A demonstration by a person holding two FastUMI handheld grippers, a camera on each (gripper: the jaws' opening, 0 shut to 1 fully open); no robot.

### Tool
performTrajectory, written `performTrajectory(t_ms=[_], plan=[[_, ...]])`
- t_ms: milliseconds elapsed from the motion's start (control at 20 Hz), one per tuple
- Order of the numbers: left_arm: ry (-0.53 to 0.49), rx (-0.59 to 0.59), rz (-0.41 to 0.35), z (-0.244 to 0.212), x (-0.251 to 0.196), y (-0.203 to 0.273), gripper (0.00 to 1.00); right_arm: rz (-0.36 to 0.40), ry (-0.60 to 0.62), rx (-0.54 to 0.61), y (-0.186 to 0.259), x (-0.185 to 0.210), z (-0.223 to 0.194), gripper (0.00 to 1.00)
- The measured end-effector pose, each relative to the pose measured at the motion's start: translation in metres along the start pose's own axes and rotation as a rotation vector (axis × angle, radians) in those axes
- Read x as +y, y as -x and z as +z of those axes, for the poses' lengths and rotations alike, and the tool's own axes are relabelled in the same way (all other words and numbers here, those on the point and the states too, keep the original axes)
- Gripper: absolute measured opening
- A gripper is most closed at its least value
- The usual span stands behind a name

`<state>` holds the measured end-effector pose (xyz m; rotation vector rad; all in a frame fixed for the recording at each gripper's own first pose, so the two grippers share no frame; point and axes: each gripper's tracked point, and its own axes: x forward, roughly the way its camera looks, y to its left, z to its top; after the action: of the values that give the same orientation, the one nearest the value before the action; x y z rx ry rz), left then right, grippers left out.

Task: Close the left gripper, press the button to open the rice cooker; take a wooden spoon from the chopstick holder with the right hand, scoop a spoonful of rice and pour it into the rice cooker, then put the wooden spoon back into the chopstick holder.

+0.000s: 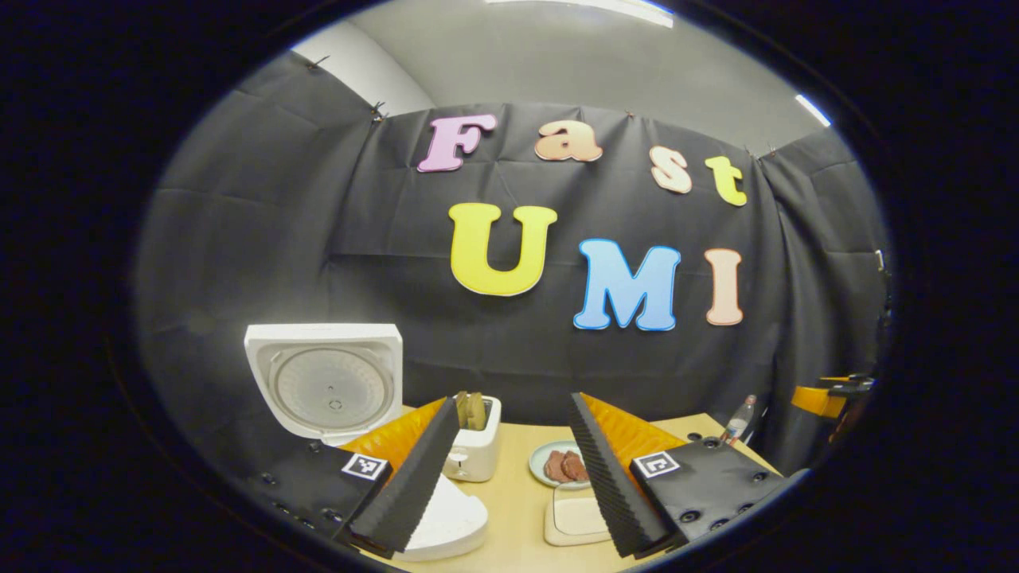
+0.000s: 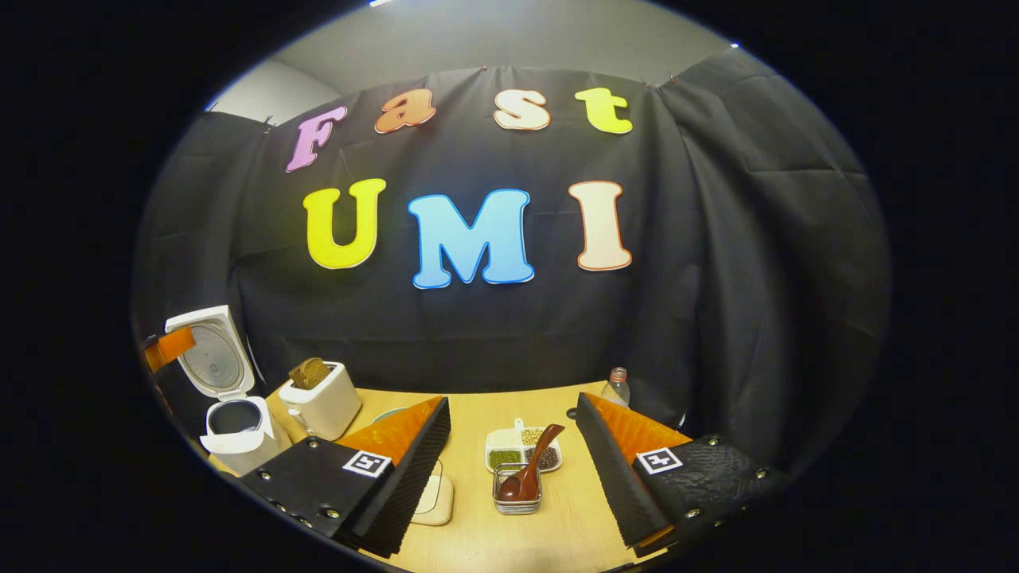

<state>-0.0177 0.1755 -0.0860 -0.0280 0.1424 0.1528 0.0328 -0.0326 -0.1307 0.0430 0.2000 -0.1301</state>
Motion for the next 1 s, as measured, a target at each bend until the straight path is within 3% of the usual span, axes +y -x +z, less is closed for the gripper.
performTrajectory(t_ms=[350, 1000], plan=[[-0.031, 0.033, -0.016, -0.013, -0.012, -0.002, 0.96, -0.012, -0.036, 0.060, -0.042, -0.014, -0.030, 0.96], [-0.061, 0.053, 0.050, -0.014, 0.000, -0.009, 0.97, -0.054, -0.162, 0.246, -0.150, -0.043, -0.121, 0.97]])
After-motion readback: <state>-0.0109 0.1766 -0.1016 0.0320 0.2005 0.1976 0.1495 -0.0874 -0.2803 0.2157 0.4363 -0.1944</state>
